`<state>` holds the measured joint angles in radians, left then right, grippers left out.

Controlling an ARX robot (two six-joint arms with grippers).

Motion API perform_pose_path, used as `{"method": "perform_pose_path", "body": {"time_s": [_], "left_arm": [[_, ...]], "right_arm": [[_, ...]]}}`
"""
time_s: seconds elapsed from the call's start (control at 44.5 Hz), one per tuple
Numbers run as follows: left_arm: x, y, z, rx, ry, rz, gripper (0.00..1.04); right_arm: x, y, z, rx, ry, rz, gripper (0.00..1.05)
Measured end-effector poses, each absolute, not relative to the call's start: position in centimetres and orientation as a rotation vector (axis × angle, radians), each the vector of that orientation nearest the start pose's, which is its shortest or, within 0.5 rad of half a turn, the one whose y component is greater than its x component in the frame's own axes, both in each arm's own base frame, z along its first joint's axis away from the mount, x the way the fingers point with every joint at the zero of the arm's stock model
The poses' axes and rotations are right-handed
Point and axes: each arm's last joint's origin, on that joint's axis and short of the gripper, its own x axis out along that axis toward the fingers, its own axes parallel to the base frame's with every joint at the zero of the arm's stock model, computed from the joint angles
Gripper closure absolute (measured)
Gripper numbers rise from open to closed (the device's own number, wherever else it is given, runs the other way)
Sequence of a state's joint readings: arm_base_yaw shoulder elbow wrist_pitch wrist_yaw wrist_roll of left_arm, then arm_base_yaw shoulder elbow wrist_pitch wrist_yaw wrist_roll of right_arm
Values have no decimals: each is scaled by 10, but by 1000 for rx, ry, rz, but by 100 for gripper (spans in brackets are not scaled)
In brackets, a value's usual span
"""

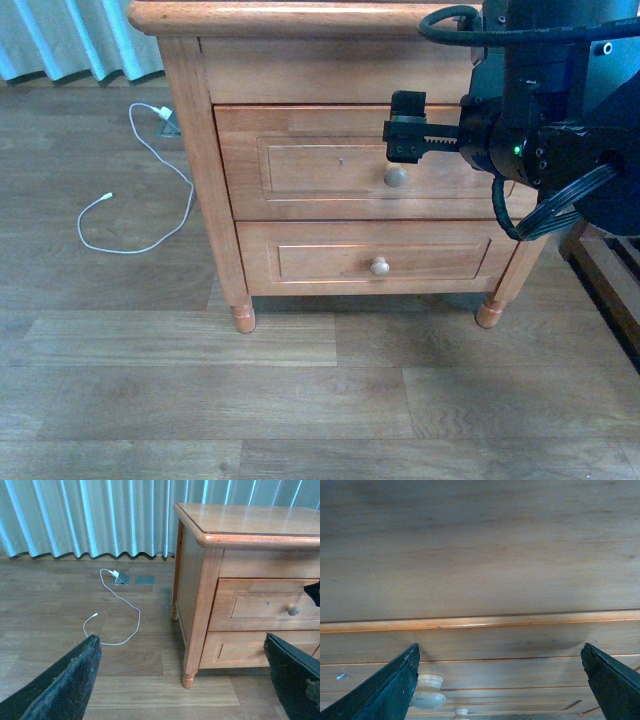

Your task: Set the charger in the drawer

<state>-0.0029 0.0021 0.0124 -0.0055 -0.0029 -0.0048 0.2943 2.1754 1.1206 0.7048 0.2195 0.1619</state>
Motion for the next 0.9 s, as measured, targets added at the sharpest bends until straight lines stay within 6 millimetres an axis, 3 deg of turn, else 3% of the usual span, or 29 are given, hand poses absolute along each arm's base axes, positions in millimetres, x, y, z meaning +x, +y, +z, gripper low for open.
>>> {"method": "perform_pose_path", "body": {"time_s": [0.202,0.315,0.517,0.674,0.899], "left_arm": [[97,0,167,-5,-5,0,6],[97,0,167,-5,-5,0,6],[97,0,167,-5,-5,0,6],[97,0,167,-5,-5,0,6],[97,0,167,-5,-5,0,6]], "right_arm": [[415,119,106,68,331,56,8],[405,117,117,77,302,69,8],[374,110,149,80,247,138,8],[348,105,161,71,246,191,8],[296,89,190,70,242,254,8]]}}
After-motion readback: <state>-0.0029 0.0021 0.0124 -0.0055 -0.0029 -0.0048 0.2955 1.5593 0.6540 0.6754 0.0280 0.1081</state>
